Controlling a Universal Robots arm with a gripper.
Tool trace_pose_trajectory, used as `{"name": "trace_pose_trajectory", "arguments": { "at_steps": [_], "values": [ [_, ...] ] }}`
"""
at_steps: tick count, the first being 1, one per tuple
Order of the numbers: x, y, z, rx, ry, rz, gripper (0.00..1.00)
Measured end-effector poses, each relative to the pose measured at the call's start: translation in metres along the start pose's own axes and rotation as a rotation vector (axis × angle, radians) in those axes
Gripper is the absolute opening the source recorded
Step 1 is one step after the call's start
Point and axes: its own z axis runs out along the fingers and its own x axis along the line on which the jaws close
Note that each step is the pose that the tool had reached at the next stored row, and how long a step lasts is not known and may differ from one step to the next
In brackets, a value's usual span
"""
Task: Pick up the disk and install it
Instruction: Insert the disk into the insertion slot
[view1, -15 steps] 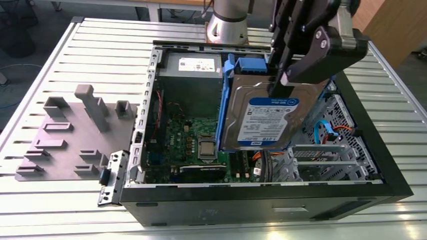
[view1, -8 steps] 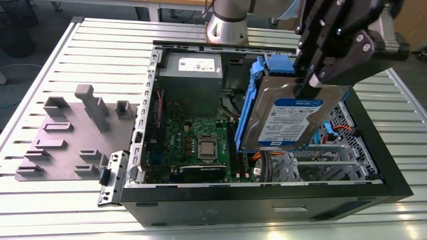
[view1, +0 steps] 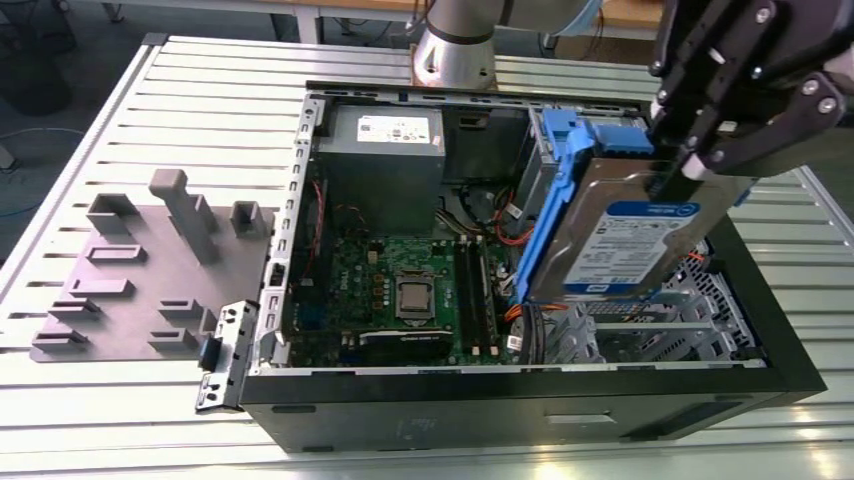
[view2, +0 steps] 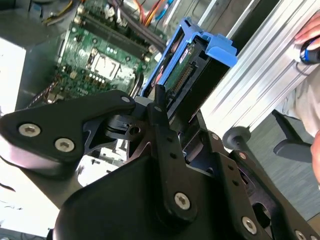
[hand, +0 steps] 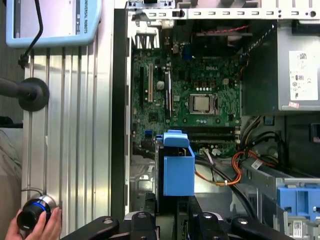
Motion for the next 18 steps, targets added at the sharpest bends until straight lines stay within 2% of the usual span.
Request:
{"name": "trace_pose_trajectory", "arguments": {
  "at_steps": [9,18],
  "values": [
    [-0.0007,-0.0395,0.0015,-0.0019,-0.0001,0.000,0.35],
    [-0.0023,-0.0615,0.0119,-0.0065,0.0001,0.000,0.35]
  ]
}}
